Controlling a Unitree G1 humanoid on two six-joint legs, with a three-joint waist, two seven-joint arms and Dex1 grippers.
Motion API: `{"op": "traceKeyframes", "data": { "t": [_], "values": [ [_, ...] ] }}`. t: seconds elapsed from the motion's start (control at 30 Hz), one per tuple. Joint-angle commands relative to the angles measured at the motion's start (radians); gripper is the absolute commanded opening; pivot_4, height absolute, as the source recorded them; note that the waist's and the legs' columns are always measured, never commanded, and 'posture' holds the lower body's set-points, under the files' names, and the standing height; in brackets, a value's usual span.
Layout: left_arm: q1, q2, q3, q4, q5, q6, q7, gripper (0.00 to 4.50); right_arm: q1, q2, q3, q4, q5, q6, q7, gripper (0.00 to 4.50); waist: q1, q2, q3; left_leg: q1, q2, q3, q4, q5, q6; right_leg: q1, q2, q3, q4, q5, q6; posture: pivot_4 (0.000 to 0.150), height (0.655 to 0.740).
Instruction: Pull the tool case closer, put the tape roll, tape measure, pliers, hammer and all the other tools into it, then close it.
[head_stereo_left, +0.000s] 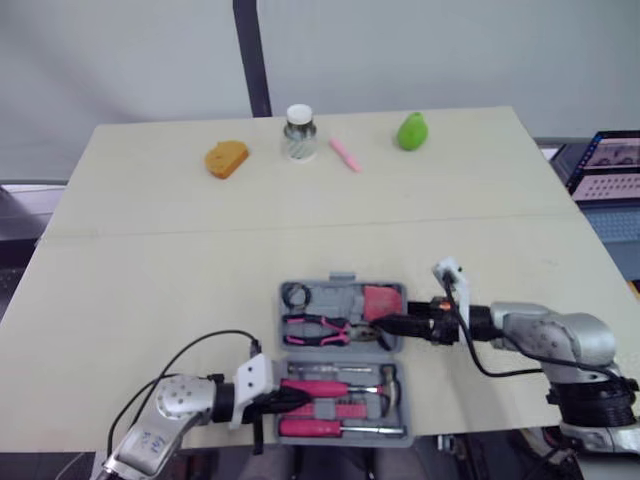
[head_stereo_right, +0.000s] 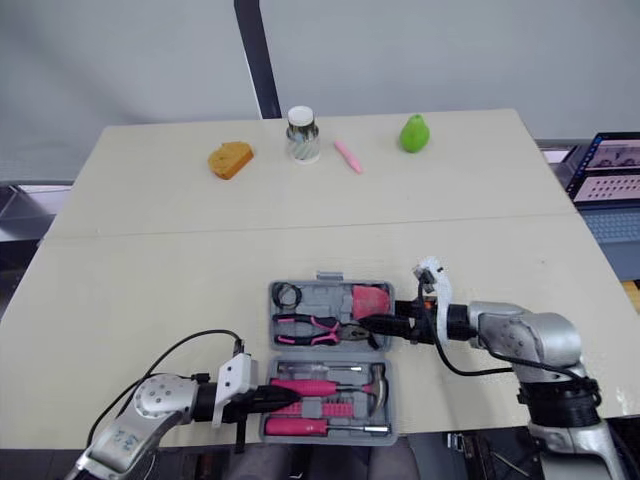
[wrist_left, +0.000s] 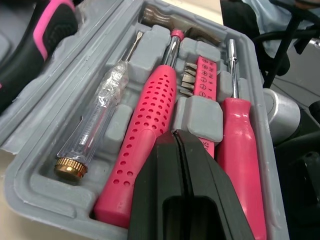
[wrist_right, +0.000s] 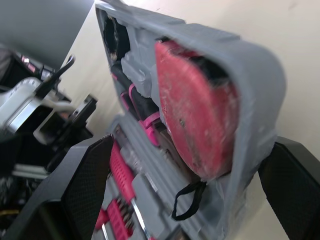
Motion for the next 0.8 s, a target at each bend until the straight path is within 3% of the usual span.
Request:
{"op": "traceKeyframes", "data": {
  "t": [0.03, 0.17, 0.23, 0.3, 0.4, 0.63, 0.8],
  "values": [
    [0.112, 0.094, 0.171, -0.296, -0.182, 0.195, 0.019, 0.0, 0.061, -0.058, -0.012, -0.182, 0.086, 0.018, 0.043, 4.48, 0.002, -0.002, 0.001, -0.001, 0.001, 0.0, 0.0, -0.001, 0.0, -0.001, 0.001, 0.0, 0.0, 0.0, 0.0, 0.15, 0.74],
    [0.359, 0.275, 0.577, -0.6, -0.718, 0.56, 0.052, 0.0, 0.153, -0.164, -0.077, -0.326, 0.152, 0.028, 0.06, 4.48, 0.006, -0.003, 0.002, -0.005, 0.002, 0.0, 0.002, -0.001, 0.0, -0.004, 0.001, 0.001, 0.001, 0.0, -0.002, 0.15, 0.74],
    [0.538, 0.339, 0.84, -0.627, -0.824, 0.689, -0.051, 0.0, 0.238, -0.237, -0.137, -0.402, 0.184, 0.015, 0.097, 4.48, 0.008, -0.002, 0.002, -0.005, 0.002, 0.001, 0.003, -0.002, 0.001, -0.004, 0.001, 0.002, 0.0, 0.0, -0.002, 0.15, 0.74],
    [0.671, 0.37, 1.009, -0.576, -0.81, 0.753, -0.155, 0.0, 0.302, -0.291, -0.183, -0.456, 0.199, -0.003, 0.114, 4.48, 0.012, -0.002, 0.002, -0.004, 0.002, 0.002, 0.004, -0.003, 0.002, -0.003, 0.001, 0.001, -0.001, 0.0, -0.002, 0.15, 0.74],
    [0.703, 0.389, 1.049, -0.381, -0.685, 0.686, -0.244, 0.0, 0.381, -0.333, -0.222, -0.532, 0.216, -0.028, 0.114, 4.48, 0.03, -0.001, 0.002, -0.002, 0.008, 0.005, 0.006, -0.005, 0.001, 0.002, 0.007, 0.0, -0.007, 0.003, -0.006, 0.15, 0.74],
    [0.492, 0.406, 0.914, -0.115, -0.525, 0.515, -0.293, 0.0, 0.61, -0.422, -0.286, -0.634, 0.099, -0.169, 0.162, 4.48, 0.062, 0.0, 0.004, -0.005, 0.015, 0.006, 0.015, -0.019, 0.003, 0.004, 0.013, 0.001, -0.015, 0.004, -0.009, 0.15, 0.74],
    [0.328, 0.347, 0.808, -0.071, -0.443, 0.412, -0.223, 0.0, 0.673, -0.333, -0.348, -0.53, -0.045, -0.397, 0.145, 4.48, 0.053, -0.003, 0.004, -0.005, 0.014, 0.009, 0.016, -0.021, 0.005, 0.004, 0.013, 0.002, -0.016, 0.005, -0.007, 0.15, 0.74]
  ]
}}
